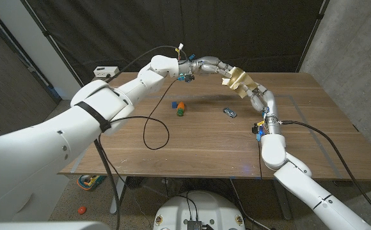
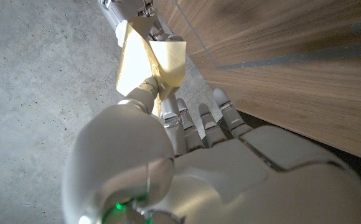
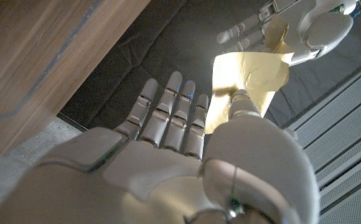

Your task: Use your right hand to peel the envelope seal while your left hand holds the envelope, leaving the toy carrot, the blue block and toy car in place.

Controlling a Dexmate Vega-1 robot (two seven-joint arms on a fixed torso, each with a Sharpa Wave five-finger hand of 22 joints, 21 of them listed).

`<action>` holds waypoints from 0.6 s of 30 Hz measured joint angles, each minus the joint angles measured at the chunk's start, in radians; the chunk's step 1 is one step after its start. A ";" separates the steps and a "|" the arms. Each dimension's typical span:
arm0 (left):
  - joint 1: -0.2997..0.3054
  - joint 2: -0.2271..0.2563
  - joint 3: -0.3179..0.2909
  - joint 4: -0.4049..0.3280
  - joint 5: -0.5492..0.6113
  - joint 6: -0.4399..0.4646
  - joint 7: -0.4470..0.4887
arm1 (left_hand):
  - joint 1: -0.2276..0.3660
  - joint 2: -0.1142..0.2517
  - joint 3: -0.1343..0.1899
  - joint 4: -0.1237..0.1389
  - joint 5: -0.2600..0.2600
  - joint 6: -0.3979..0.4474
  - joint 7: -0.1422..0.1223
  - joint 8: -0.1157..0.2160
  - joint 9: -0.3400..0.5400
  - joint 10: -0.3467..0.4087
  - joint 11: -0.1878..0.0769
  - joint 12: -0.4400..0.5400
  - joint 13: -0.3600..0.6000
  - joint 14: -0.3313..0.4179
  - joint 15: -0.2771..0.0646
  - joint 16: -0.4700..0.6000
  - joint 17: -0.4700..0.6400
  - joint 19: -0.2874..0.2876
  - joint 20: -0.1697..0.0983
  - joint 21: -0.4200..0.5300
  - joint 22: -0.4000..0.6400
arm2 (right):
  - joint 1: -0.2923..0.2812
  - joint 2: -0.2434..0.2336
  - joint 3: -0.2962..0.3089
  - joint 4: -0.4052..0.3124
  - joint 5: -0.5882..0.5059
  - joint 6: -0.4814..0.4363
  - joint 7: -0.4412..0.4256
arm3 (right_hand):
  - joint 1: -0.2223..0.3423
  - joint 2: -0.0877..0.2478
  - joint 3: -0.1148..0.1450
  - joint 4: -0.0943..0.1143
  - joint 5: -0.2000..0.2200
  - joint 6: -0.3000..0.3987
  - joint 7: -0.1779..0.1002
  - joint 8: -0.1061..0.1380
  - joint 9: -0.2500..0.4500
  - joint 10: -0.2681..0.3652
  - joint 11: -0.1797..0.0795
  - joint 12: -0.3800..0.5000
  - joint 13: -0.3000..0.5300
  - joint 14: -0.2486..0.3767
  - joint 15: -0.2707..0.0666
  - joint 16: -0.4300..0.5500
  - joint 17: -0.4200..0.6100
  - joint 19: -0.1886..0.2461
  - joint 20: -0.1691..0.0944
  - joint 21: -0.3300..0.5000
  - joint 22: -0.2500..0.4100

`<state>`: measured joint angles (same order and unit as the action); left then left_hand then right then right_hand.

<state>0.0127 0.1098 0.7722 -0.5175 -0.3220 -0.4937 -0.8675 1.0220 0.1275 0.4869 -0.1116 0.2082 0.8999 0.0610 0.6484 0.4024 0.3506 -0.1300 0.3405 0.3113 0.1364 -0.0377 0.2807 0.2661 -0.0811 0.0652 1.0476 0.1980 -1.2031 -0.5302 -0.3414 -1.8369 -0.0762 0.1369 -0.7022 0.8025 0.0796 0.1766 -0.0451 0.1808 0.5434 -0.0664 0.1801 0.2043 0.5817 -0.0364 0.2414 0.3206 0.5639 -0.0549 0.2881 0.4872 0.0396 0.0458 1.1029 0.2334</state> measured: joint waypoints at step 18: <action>0.099 0.073 -0.049 -0.206 -0.066 0.256 0.141 | 0.000 0.000 0.005 -0.004 0.029 -0.012 0.020 0.056 0.069 0.030 0.012 0.019 0.012 0.034 0.002 0.003 0.006 0.008 -0.003 0.033 0.005 | 0.003 0.131 0.013 0.102 -0.080 0.141 -0.183 | 0.015 0.010 0.031 -0.031 0.000 -0.020 -0.009 0.026 0.003 -0.044 -0.011 -0.009 -0.010 -0.005 0.003 -0.022 -0.017 0.006 -0.011 0.008 -0.024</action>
<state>0.1114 0.1830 0.7232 -0.7234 -0.3884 -0.2380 -0.7263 1.0221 0.1275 0.4916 -0.1159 0.2369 0.8876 0.0808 0.7048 0.4710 0.3810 -0.1180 0.3598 0.3229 0.1703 -0.0358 0.2836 0.2720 -0.0730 0.0626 1.0804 0.2028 -1.2005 -0.3997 -0.3286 -1.7352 -0.1559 0.2782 -0.8847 0.8177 0.0901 0.2072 -0.0758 0.1808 0.5233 -0.0756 0.2061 0.2073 0.5378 -0.0477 0.2321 0.3106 0.5589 -0.0520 0.2662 0.4700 0.0460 0.0351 1.1108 0.2092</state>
